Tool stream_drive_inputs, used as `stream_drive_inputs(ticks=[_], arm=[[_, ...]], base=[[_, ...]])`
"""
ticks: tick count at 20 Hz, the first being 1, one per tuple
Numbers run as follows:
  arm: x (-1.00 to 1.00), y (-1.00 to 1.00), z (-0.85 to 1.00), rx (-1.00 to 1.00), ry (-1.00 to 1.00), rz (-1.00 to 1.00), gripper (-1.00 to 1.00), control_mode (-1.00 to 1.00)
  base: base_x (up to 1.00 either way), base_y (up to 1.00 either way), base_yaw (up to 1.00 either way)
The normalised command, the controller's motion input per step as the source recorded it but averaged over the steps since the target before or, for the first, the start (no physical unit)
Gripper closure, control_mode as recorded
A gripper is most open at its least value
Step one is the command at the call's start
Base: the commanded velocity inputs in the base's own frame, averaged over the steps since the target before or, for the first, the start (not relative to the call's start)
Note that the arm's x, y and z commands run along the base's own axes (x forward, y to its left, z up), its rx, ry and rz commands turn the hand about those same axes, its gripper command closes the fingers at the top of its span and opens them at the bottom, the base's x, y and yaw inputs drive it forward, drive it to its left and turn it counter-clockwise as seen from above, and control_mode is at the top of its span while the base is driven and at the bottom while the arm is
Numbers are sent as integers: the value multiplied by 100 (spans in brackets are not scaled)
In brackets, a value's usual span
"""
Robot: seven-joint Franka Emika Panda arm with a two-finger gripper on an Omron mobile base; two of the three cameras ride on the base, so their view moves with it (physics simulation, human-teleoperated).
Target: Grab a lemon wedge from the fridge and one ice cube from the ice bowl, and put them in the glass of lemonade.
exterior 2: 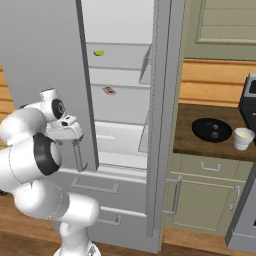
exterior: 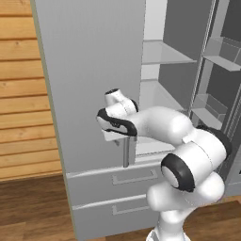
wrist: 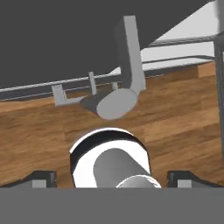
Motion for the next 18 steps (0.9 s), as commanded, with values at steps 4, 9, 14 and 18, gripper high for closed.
stream_drive_inputs(ticks=[4,9,14,18], arm=[[-76,-11,-13,9,-51,0,-100,-100],[38,0,0,1,-24,0,-100,-100],[61,2,-2,2,-25,3,-100,-100],[60,21,0,0,-8,6,-100,-100]], base=[[0,0,0],[0,0,0],[0,0,0],[0,0,0]])
